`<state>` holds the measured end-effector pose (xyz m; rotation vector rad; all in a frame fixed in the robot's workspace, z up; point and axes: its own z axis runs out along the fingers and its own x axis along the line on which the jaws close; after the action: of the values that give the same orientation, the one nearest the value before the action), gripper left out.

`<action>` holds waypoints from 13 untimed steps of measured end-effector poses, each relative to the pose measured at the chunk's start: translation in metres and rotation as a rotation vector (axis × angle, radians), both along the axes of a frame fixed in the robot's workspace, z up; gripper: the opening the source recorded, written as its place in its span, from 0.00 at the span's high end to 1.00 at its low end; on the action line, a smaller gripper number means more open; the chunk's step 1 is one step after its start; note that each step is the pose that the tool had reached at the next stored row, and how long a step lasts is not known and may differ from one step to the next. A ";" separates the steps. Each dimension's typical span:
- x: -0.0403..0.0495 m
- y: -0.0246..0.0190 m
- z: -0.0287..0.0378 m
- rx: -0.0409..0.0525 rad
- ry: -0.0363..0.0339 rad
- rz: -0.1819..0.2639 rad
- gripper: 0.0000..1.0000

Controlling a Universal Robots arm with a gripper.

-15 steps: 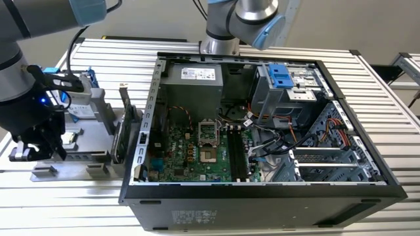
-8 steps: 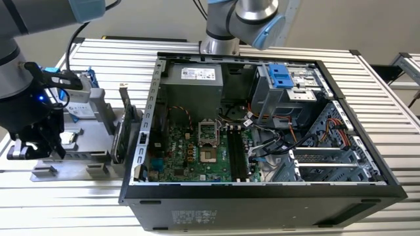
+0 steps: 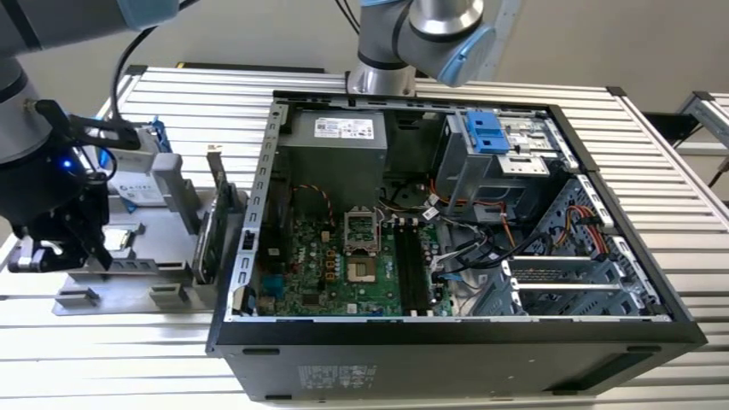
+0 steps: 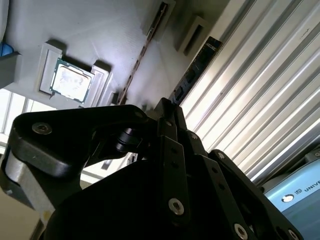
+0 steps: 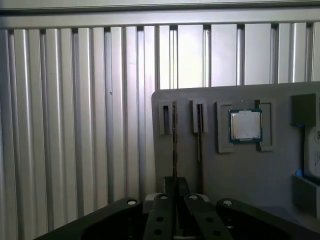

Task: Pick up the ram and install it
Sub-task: 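Pick up the ram and move it above insertion slot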

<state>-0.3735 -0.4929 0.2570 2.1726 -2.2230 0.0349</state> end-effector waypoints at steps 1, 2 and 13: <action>0.0000 0.0000 0.0013 -0.0001 0.0001 0.000 1.00; 0.0000 0.0000 0.0024 -0.0001 0.0001 -0.001 1.00; 0.0000 0.0000 0.0071 -0.0006 0.0002 -0.001 1.00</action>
<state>-0.3735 -0.4929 0.2640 2.1712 -2.2235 0.0353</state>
